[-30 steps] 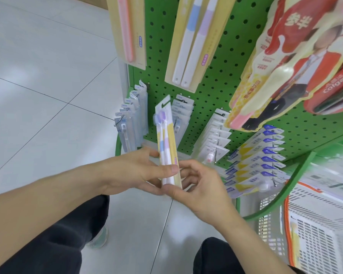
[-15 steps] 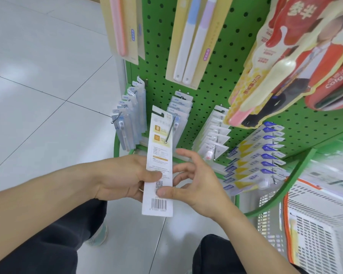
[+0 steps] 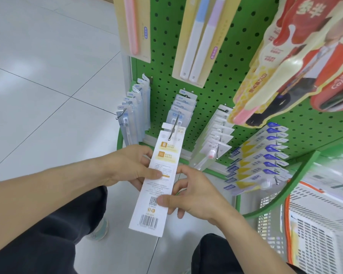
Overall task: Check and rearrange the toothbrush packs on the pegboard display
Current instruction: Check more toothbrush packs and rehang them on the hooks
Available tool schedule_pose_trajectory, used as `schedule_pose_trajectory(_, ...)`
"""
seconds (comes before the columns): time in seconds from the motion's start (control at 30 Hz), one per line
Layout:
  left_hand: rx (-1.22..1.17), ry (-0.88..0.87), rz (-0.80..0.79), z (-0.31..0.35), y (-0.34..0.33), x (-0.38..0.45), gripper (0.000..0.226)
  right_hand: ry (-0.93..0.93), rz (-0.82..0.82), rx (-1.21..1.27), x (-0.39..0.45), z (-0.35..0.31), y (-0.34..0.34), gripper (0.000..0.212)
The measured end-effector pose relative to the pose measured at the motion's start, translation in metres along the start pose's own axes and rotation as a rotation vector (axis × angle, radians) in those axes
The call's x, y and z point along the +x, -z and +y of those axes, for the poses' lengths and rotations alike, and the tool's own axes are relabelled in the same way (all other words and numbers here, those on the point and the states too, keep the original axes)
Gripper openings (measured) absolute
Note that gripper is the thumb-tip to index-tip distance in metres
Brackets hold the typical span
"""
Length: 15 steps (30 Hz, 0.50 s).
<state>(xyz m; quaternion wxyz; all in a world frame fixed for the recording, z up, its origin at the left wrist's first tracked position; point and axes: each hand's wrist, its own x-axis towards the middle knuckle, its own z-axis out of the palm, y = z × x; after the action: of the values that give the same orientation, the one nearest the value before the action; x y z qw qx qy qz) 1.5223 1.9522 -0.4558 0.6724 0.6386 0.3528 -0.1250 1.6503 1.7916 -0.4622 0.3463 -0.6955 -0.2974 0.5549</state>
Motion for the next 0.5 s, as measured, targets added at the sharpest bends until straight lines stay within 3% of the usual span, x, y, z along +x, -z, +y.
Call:
schedule_pose_trajectory(0.1, 0.089, 0.023, -0.137, 0.0007, -0.0031, -0.0013, 0.033, -0.015, 0.057, -0.025, 0.0024, 0.0015, -0.0017, 0.045)
schedule_pose_trajectory(0.23, 0.147, 0.048, -0.221, 0.001, -0.0075, -0.0023, 0.033, -0.027, 0.104, -0.041, 0.0033, -0.0008, -0.0012, 0.055)
schedule_pose_trajectory(0.37, 0.047, -0.009, -0.137, 0.0002, -0.0078, 0.0, 0.031, -0.027, 0.096, -0.06, 0.0016, -0.0018, -0.0042, 0.075)
schedule_pose_trajectory(0.5, 0.007, -0.021, -0.047, -0.0008, -0.0075, 0.0032, 0.03, -0.037, -0.038, -0.155, -0.0014, -0.0016, -0.0074, 0.088)
